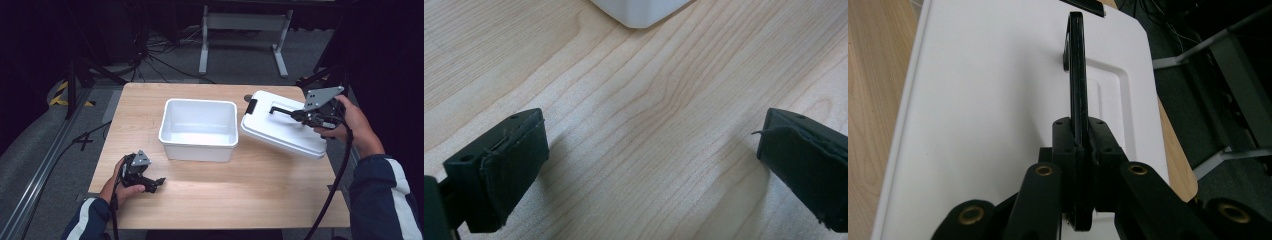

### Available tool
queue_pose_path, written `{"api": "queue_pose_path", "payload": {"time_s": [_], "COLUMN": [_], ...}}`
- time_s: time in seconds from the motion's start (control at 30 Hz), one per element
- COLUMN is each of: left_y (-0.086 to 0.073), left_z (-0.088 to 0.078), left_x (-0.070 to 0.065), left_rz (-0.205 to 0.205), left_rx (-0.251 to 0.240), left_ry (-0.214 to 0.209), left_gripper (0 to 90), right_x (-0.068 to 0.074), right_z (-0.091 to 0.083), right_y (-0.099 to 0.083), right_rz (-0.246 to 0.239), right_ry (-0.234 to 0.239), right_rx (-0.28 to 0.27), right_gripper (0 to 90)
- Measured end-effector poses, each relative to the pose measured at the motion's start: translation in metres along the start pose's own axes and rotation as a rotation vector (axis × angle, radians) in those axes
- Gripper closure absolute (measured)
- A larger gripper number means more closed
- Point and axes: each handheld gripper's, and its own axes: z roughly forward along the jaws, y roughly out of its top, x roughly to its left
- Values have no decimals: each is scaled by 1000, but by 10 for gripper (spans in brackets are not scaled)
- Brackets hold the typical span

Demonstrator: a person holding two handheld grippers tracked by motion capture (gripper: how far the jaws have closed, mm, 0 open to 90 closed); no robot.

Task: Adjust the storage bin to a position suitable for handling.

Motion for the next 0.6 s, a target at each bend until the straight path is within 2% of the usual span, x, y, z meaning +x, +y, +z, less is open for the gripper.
{"api": "queue_pose_path", "payload": {"time_s": [0.07, 0.1, 0.6], "left_y": [0, 0, 0], "left_z": [0, 0, 0], "left_x": [0, 0, 0], "left_rz": [0, 0, 1], "left_rx": [0, 0, 0], "left_ry": [0, 0, 0], "left_gripper": [6, 6, 6], "right_x": [0, -1, 1], "right_z": [1, 2, 29], "right_y": [-4, -5, -20], "right_rz": [3, 7, 38], "right_ry": [-7, 7, 35], "right_rx": [5, 7, 41], "right_gripper": [844, 844, 844]}}
